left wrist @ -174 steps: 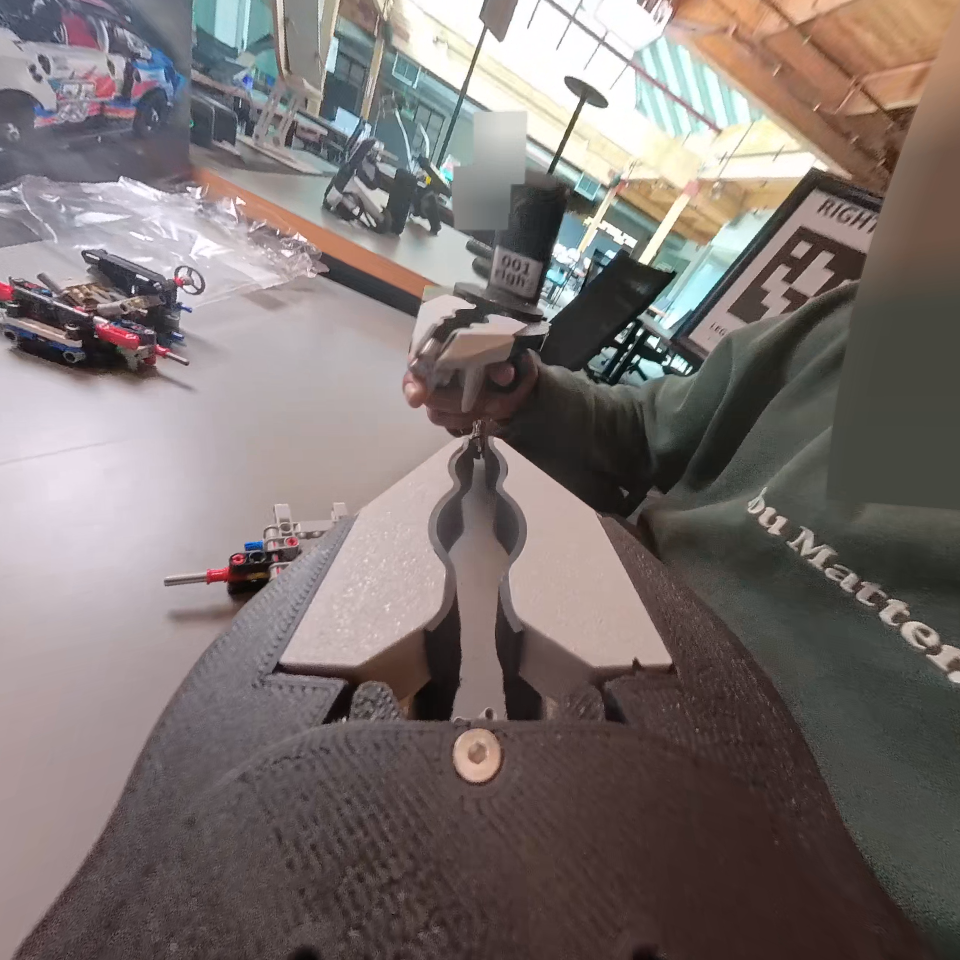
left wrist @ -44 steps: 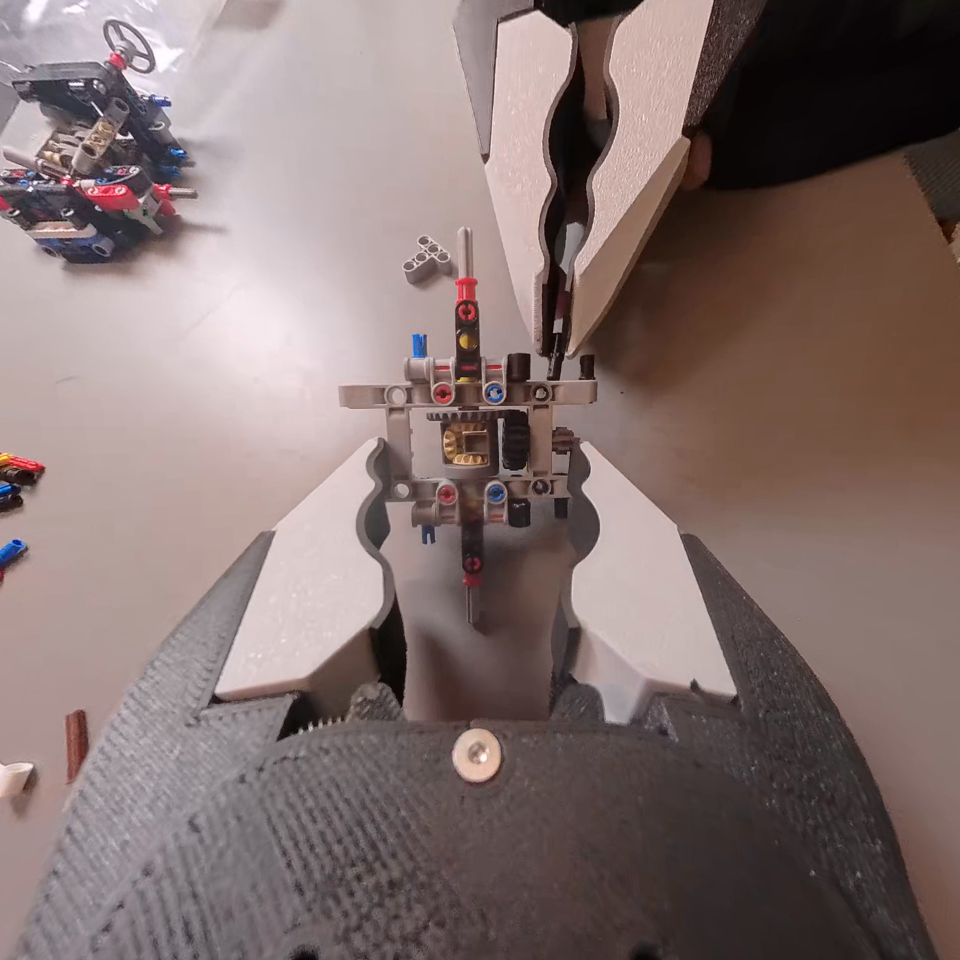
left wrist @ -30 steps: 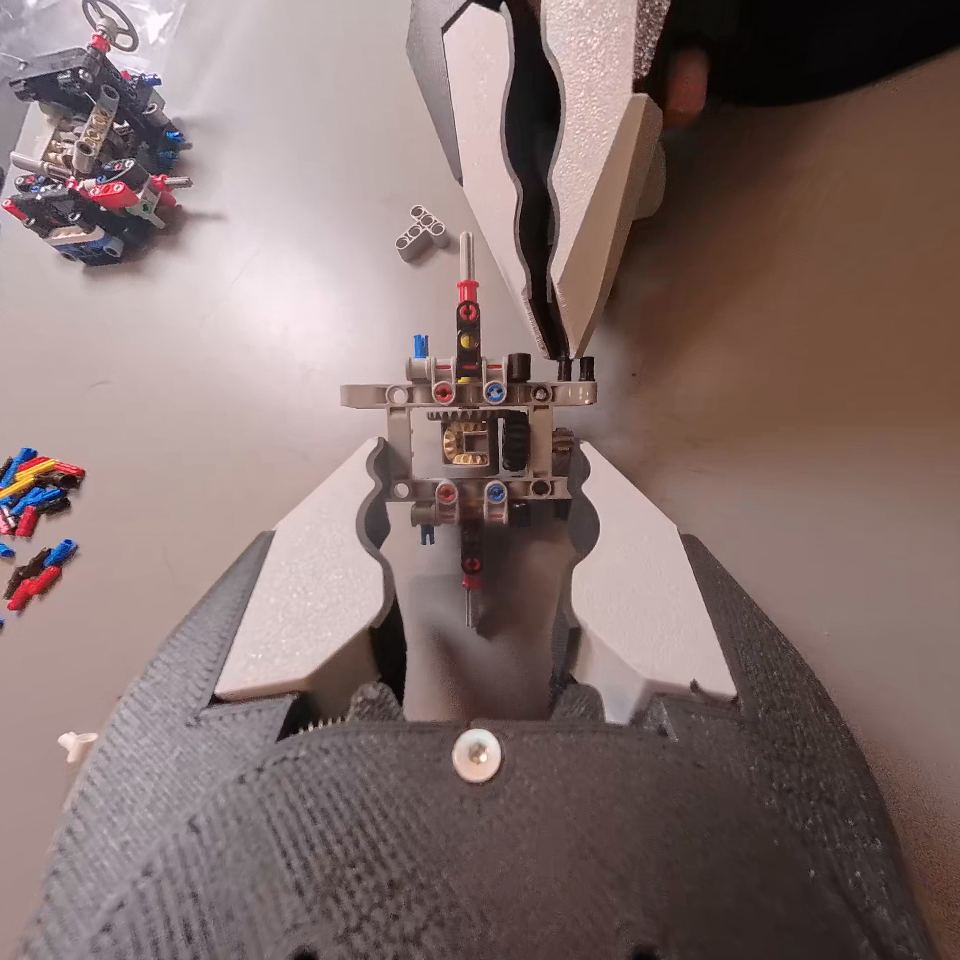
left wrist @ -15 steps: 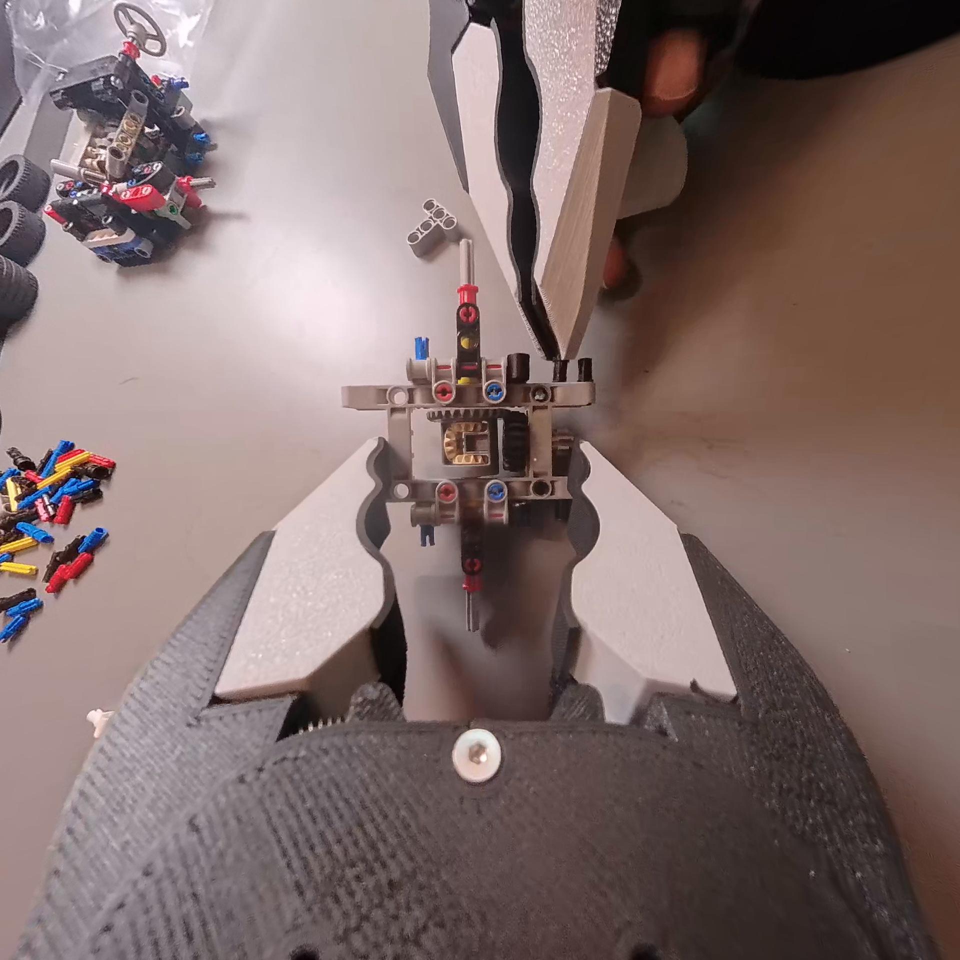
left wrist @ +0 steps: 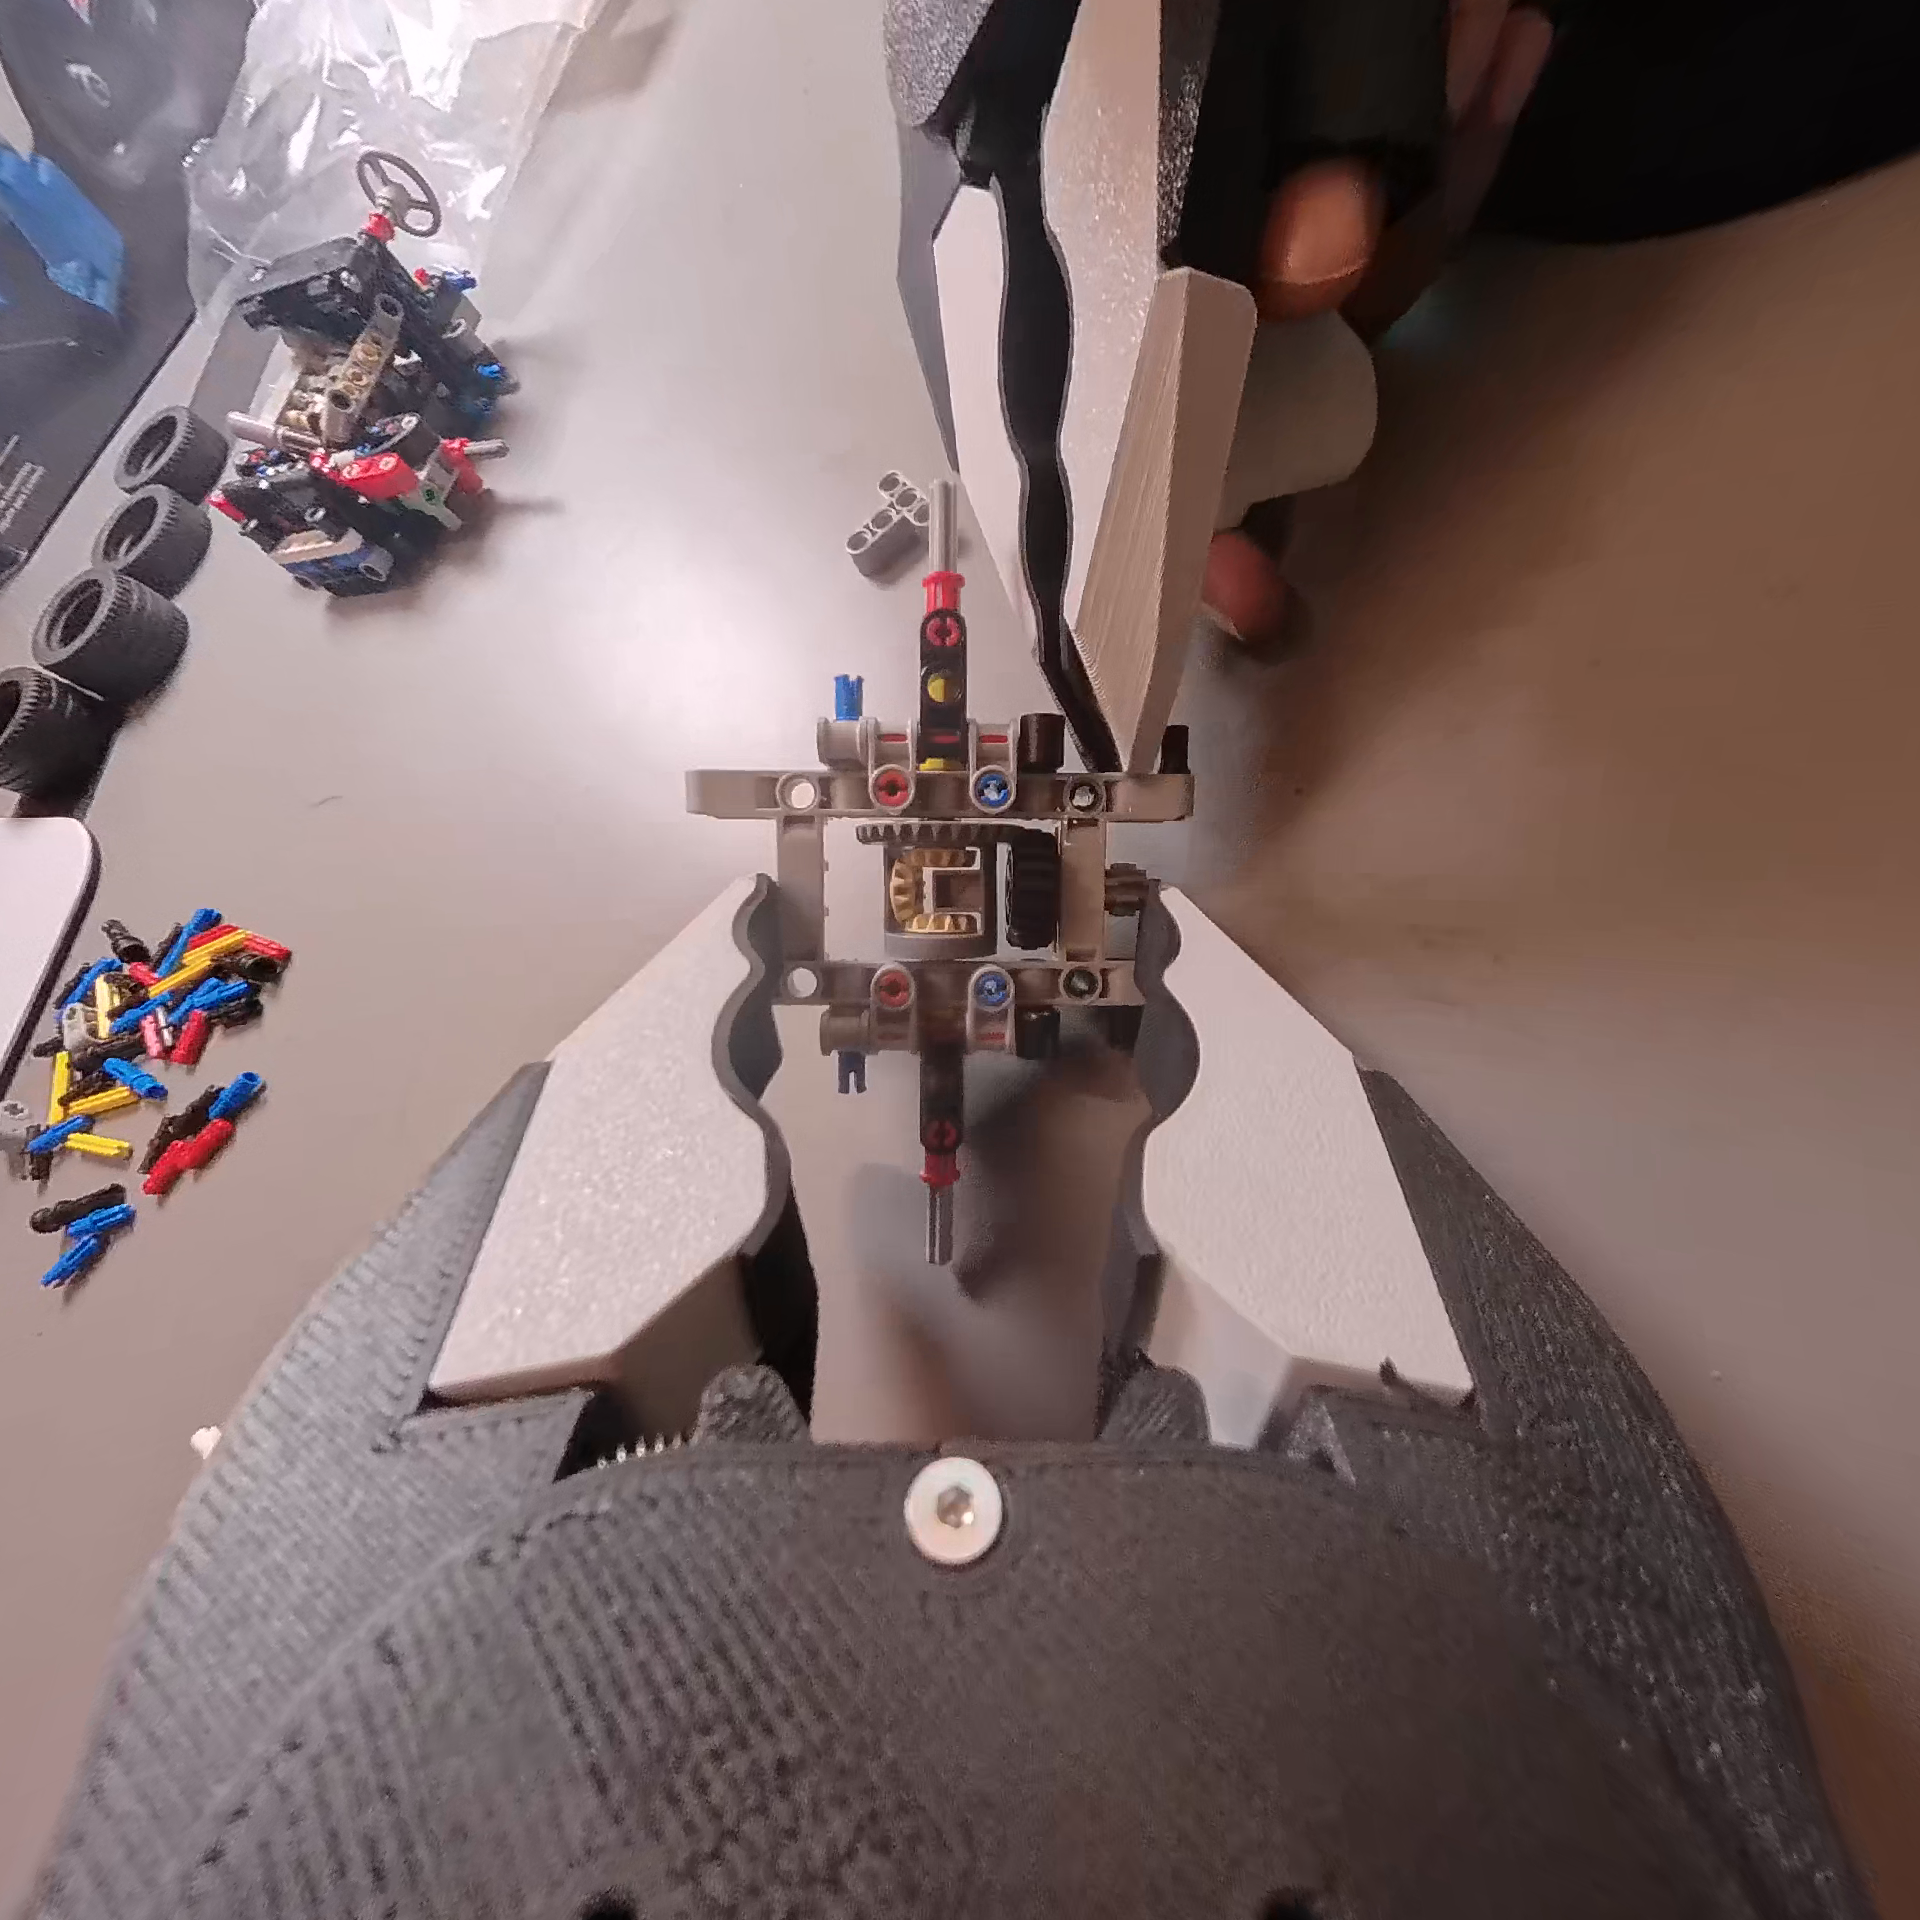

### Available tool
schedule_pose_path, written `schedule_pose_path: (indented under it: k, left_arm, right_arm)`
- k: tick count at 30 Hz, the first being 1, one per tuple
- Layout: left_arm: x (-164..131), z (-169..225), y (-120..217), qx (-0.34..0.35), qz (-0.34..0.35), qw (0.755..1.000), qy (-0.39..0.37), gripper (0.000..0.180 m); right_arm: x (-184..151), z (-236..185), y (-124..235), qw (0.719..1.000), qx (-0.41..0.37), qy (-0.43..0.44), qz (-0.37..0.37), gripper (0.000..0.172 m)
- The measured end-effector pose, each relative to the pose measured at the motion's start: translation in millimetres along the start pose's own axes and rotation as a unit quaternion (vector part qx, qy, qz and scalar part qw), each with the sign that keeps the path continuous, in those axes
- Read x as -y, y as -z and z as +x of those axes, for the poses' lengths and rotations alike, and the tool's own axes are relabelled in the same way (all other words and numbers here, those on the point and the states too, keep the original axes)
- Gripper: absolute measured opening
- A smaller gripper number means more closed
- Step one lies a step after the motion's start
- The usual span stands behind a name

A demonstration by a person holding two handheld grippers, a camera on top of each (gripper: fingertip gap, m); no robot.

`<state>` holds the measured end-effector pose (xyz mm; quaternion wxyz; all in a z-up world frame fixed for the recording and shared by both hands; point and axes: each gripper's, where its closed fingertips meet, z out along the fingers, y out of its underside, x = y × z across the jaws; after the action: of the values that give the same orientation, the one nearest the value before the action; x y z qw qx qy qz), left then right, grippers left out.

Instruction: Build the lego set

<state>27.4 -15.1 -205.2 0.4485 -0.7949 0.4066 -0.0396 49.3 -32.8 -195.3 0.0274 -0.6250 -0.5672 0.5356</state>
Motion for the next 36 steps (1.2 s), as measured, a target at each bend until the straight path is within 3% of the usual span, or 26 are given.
schedule_pose_path:
  k: [9, 13, 19, 31, 34, 36]
  left_arm:
    - [2, -7, 1, 0.018, 0.001, 1.0, 0.013, 0.068]
    - [6, -10, 2, 0.014, 0.005, 1.0, 0.021, 0.068]
    - [4, -9, 3, 0.014, 0.001, 1.0, 0.017, 0.068]
    - [4, -7, 3, 0.007, 0.002, 1.0, 0.025, 0.068]
    - [0, -11, 3, -0.001, -0.015, 0.999, 0.037, 0.068]
    - [-10, -9, 0, -0.01, -0.035, 0.998, 0.047, 0.068]
  right_arm:
    - [8, 5, 2, 0.999, -0.013, -0.01, 0.028, 0.004]
    - [14, 8, 13, 0.999, -0.021, 0.01, 0.041, 0.014]
    - [8, 2, 10, 1.0, -0.001, 0.014, 0.025, 0.003]
    - [9, -3, 9, 0.999, 0.0, 0.037, 0.019, 0.003]
    - [17, 3, 34, 0.994, -0.049, 0.096, 0.015, 0.009]
    - [18, 29, 60, 0.98, -0.142, 0.14, 0.005, 0.012]
